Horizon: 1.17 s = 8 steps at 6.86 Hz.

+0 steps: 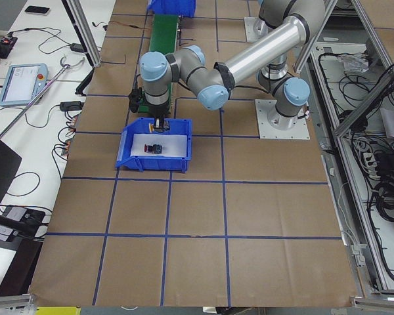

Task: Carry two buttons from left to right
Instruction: 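Close the left gripper on the yellow button and lift it, then carry the yellow button with the left gripper onto the green conveyor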

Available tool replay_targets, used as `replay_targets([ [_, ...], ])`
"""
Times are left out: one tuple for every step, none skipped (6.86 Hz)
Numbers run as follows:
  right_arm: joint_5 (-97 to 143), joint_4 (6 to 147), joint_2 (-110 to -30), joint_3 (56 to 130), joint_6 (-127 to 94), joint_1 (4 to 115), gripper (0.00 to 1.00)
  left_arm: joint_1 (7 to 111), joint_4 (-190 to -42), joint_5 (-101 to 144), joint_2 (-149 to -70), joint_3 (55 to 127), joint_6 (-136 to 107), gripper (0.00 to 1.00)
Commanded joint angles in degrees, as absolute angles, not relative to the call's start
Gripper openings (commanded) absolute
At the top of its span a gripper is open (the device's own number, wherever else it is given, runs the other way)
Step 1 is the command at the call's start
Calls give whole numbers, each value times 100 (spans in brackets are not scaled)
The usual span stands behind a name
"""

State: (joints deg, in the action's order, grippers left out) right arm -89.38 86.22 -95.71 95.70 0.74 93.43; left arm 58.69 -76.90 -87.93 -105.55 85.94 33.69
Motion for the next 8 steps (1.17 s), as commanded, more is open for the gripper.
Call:
replay_targets([
  [-8947, 8622, -9571, 9563, 79, 9343, 100, 6754, -7638, -8789, -10599, 8552, 2623, 4],
  [-8939, 8631, -9571, 9562, 70, 9343, 100, 7246, -7403, -8972, -10643, 8560, 2454, 4],
  [-8947, 8631, -9571, 9562, 79, 9343, 100, 7738, -7331, -9156, -10774, 8561, 1904, 4],
  [-8939, 8631, -9571, 9562, 79, 9343, 100, 8082, -7130, -9149, -10958, 8604, 1298, 4],
  [-8938, 8631, -9571, 9562, 70, 9343, 100, 8364, -7006, -9158, -11108, 8631, 1153, 4],
  [-8938, 8631, -9571, 9562, 79, 9343, 100, 8489, -6718, -9141, -11222, 8735, 1099, 4],
  [-8938, 8631, -9571, 9562, 79, 9343, 100, 8629, -6610, -9123, -11432, 8780, 916, 4],
  [-8947, 8631, -9571, 9562, 79, 9343, 100, 8796, -6314, -9140, -11635, 8806, 731, 4],
])
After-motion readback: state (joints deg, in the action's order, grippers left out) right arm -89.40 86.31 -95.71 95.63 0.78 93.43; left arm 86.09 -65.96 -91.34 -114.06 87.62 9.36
